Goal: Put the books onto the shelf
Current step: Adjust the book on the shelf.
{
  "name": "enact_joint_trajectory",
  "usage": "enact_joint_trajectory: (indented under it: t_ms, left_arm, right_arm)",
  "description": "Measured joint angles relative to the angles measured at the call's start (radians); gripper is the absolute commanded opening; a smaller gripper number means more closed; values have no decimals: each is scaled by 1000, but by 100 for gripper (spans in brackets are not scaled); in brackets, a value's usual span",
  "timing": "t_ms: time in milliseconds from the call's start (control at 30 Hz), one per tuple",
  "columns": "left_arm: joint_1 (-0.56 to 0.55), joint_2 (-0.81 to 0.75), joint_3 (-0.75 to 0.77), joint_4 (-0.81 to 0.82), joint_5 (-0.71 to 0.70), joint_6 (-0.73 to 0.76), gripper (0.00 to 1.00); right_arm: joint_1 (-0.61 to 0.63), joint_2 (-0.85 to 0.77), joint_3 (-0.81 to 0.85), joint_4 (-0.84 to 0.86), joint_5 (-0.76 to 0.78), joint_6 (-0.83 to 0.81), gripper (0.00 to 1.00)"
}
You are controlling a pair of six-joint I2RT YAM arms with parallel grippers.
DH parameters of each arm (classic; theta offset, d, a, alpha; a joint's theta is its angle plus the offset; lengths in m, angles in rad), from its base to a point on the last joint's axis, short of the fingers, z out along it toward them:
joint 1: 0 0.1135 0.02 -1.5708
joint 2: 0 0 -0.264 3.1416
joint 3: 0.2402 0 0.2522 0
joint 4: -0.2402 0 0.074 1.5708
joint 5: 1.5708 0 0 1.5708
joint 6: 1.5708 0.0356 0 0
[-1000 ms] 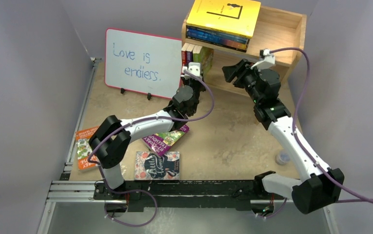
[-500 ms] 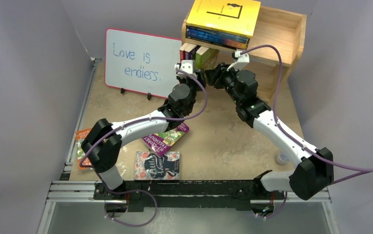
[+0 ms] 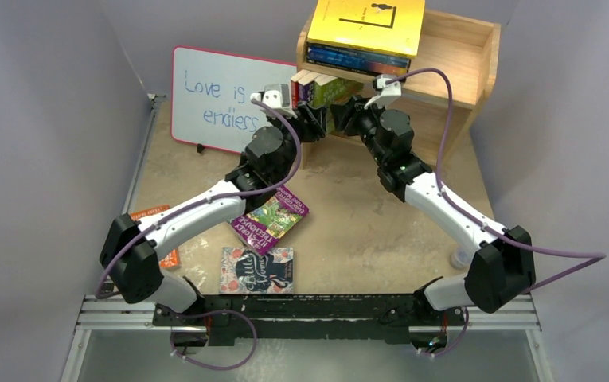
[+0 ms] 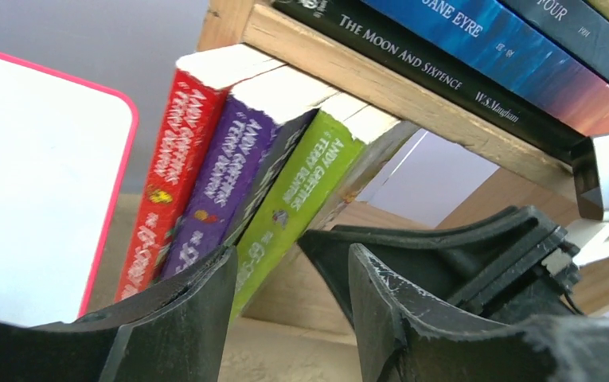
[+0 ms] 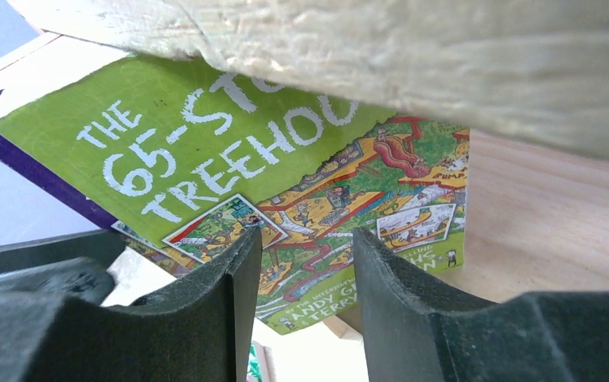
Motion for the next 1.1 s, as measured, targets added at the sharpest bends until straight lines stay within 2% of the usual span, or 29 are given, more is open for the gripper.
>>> enact_joint_trajectory:
  t_ms: [133, 300, 433, 600, 867, 1100]
  left_arm:
    - [13, -71, -32, -63, -7, -26, 54]
    - [58, -140, -51, -123, -45, -54, 39]
    - [97, -159, -75, -144, -36, -74, 37]
    - [150, -154, -113, -154, 62, -107, 39]
    - [194, -121, -132, -89, 280, -157, 32]
    - [196, -60, -130, -42, 370, -177, 28]
  right_arm:
    - [0, 8, 7, 5, 3, -7, 50]
    - [0, 9, 8, 6, 3, -10, 47]
    - [0, 9, 8, 6, 2, -12, 45]
    - [0, 9, 8, 7, -6, -18, 44]
    - [-1, 9, 6, 13, -28, -18, 43]
    - [-2, 9, -4, 35, -45, -19, 42]
